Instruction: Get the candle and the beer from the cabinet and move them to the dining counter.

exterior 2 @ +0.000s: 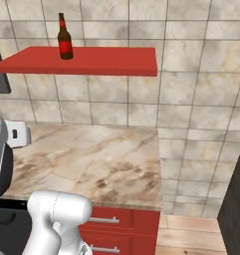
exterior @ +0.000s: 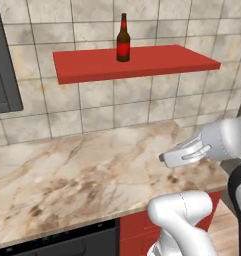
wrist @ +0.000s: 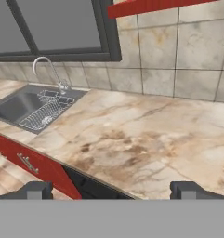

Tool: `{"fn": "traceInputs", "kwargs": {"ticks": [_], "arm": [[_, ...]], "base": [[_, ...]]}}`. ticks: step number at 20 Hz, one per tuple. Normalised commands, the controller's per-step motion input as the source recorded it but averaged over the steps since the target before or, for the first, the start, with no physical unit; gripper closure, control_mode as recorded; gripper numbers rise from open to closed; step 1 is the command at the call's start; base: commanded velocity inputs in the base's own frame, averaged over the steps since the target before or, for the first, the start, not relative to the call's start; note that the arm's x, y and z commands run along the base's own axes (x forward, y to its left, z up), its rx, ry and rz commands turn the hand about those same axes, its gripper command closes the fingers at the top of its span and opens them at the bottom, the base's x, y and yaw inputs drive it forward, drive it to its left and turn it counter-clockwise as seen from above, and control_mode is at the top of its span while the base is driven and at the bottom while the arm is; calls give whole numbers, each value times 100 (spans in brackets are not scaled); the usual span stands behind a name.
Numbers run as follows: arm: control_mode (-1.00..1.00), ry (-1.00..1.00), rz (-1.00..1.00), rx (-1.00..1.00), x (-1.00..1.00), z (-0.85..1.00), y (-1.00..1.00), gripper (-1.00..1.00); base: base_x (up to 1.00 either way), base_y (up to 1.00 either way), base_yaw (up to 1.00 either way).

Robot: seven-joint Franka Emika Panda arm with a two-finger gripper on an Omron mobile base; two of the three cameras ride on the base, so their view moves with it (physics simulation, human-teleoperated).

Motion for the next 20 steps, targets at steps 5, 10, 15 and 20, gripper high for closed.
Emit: {"fn": "traceInputs", "kwargs": {"ticks": [5,10,15,20], "arm": [[100,0,0,0,0,0,0,-100],[-100,-16,-7,0,-10,0,4,-100],[-100,-32,-3,0,-55,36,-13,-100],[-100,-19,-6,0,-37,55,-17,-100]], "base": [[65,32,-10],[0,0,0],[0,0,0],[0,0,0]]}}
